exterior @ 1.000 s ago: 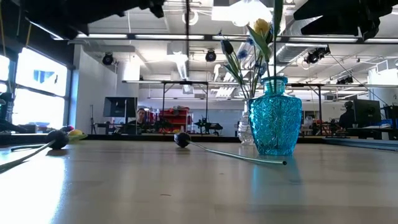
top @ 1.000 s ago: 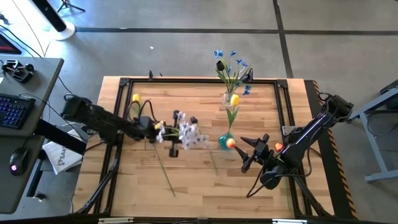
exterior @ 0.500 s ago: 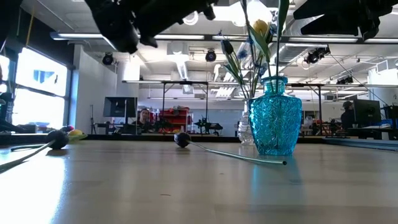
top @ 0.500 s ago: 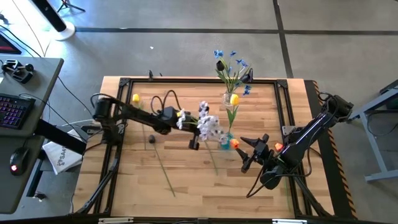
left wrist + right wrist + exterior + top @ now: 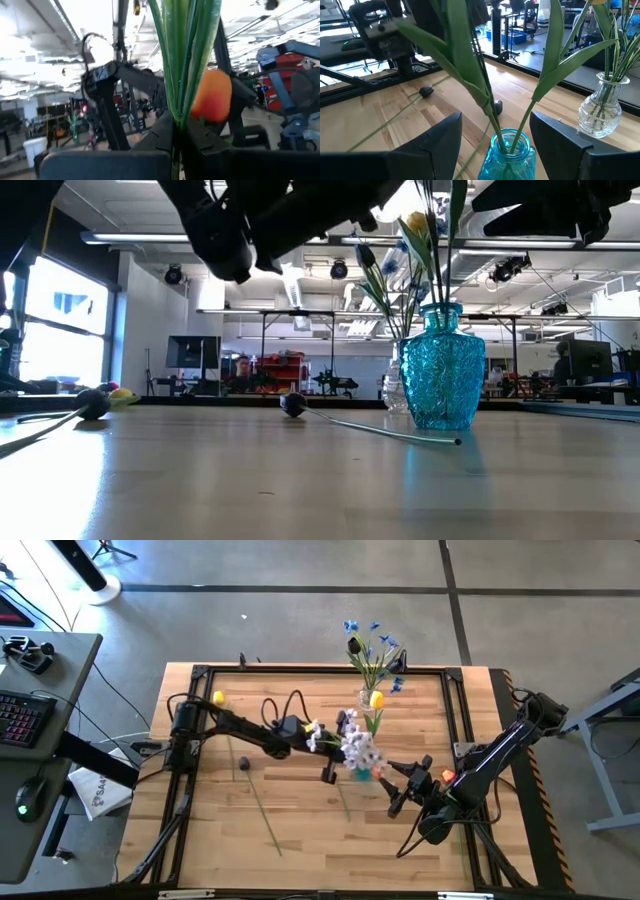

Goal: Sort flowers into vase by color
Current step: Put the white flowers into the blue flower vase

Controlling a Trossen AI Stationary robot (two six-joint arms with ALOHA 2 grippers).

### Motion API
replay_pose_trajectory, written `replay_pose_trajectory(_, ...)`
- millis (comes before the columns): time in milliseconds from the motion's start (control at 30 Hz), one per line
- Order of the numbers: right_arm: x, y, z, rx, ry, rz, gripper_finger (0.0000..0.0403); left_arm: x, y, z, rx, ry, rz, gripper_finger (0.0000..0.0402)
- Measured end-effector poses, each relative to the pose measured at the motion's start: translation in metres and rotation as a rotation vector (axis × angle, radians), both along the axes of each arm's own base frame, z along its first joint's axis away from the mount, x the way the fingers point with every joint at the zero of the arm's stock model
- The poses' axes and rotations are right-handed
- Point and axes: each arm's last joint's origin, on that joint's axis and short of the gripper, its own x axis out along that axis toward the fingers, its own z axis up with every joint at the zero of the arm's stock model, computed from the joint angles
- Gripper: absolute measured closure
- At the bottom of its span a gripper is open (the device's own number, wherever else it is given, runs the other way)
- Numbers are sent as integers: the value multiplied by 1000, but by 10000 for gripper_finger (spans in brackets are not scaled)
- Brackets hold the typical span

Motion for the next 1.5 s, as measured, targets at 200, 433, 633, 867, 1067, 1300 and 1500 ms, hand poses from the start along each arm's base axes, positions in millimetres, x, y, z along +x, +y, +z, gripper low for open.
replay_pose_trajectory(200,0,0,0,1,1,1,171,4,3,-8,-49,50,83,384)
replay_pose_trajectory(433,0,0,0,4,4,5,171,6,17,-13,-164,168,103,342)
replay_pose_trajectory(633,0,0,0,5,5,6,171,5,33,-12,-259,302,113,320)
replay_pose_trajectory(867,0,0,0,6,6,7,171,-5,35,7,-167,438,160,318)
replay_pose_trajectory(1067,0,0,0,6,6,7,171,-15,34,14,-80,562,189,309)
replay_pose_trajectory(1300,0,0,0,6,6,7,171,-17,34,9,-55,630,194,253)
replay_pose_trajectory(1500,0,0,0,5,6,7,171,-20,34,3,-10,702,198,205)
